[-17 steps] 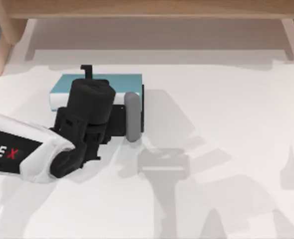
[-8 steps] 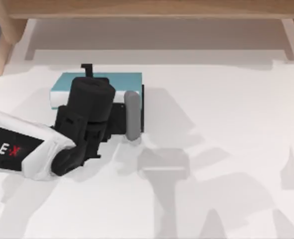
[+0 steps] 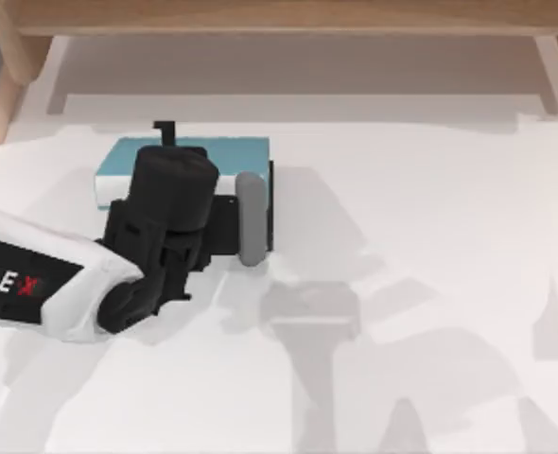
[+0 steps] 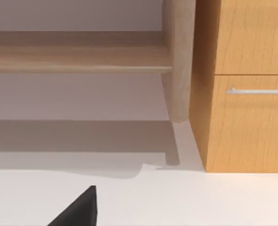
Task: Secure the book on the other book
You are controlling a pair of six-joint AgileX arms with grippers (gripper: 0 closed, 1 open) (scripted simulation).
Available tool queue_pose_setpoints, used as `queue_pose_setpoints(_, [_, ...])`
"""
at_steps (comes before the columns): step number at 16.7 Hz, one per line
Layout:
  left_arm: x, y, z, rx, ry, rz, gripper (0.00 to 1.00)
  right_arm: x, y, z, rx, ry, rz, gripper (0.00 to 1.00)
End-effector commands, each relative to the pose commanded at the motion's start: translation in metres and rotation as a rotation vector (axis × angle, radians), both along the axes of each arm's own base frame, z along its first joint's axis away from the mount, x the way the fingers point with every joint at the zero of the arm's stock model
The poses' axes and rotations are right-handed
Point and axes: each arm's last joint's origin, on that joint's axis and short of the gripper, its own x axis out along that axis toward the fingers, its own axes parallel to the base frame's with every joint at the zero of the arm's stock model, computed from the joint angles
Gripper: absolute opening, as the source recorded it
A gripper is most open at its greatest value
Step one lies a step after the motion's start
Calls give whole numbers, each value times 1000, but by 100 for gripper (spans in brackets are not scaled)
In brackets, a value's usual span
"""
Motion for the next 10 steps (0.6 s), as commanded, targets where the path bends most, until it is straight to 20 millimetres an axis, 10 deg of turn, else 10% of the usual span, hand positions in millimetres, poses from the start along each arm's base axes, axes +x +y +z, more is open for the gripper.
queue_pose_setpoints(4, [0,0,0,0,0,0,98,0,0,0,0,0,0,100])
queue_pose_setpoints(10, [0,0,0,0,0,0,100,0,0,0,0,0,0,100])
